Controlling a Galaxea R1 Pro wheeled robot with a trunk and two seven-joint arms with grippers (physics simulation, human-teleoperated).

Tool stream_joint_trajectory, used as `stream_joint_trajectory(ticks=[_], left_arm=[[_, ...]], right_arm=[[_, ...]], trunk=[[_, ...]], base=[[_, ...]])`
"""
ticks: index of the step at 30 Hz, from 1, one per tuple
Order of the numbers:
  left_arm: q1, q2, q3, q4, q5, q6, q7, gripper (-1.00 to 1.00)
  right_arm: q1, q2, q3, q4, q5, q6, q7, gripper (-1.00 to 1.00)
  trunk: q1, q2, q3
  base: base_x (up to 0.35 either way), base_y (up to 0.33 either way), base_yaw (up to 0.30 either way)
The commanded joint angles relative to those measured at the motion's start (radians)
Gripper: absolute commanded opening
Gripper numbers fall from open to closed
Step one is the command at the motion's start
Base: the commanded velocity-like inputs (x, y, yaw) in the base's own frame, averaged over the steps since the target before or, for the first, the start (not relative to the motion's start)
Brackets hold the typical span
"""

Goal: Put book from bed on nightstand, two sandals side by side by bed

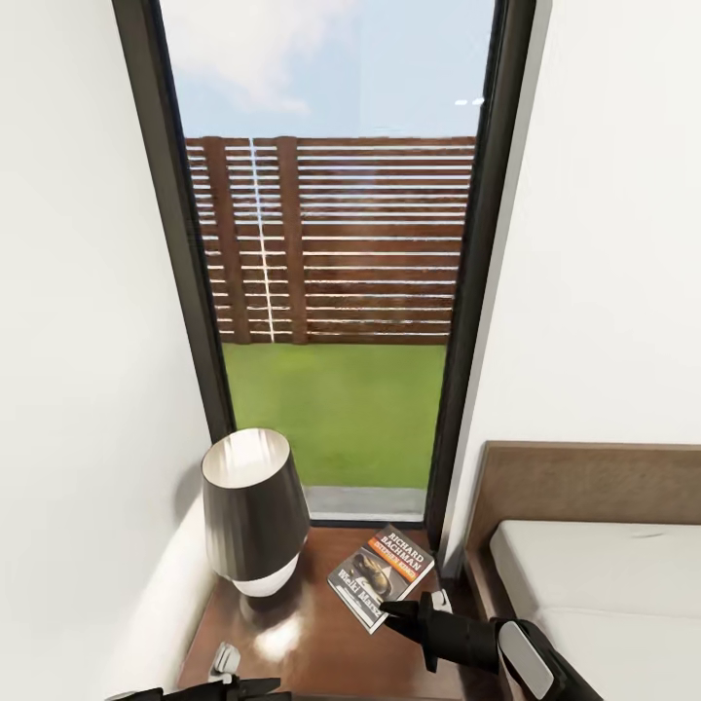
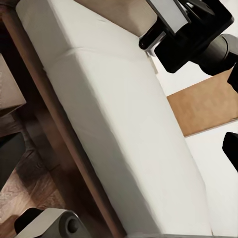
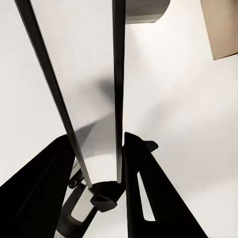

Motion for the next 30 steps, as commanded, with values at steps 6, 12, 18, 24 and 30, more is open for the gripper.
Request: stream_joint_trajectory(ticks=[6, 12, 18, 24, 30], left_arm=[[-0.001, 0.001, -0.008, -0.004, 0.009, 0.010, -0.016, 1.00], [-0.007, -0.019, -0.003, -0.035, 0.007, 0.014, -0.047, 1.00], [-0.017, -0.008, 0.000, -0.303, 0.004, 0.166, -0.048, 1.00], [-0.020, 0.001, 0.013, -0.404, 0.002, 0.221, -0.044, 1.00], [-0.021, 0.006, 0.029, -0.415, 0.002, 0.225, -0.045, 1.00]], right_arm=[[-0.001, -0.001, 0.004, 0.000, -0.001, 0.001, 0.005, -1.00], [-0.001, 0.000, 0.004, 0.001, -0.001, 0.000, 0.004, -1.00], [-0.001, 0.001, 0.004, 0.000, -0.001, 0.000, 0.004, -1.00], [-0.001, 0.001, 0.005, 0.000, -0.001, 0.000, 0.004, -1.00], [-0.001, 0.001, 0.005, 0.000, -0.001, 0.000, 0.004, -1.00]], trunk=[[0.023, -0.043, -0.020], [0.046, -0.085, -0.039], [0.069, -0.127, -0.058], [0.092, -0.169, -0.077], [0.115, -0.211, -0.095]], base=[[0.000, 0.000, 0.000], [0.000, 0.000, 0.000], [0.000, 0.000, 0.000], [0.000, 0.000, 0.000], [0.000, 0.000, 0.000]])
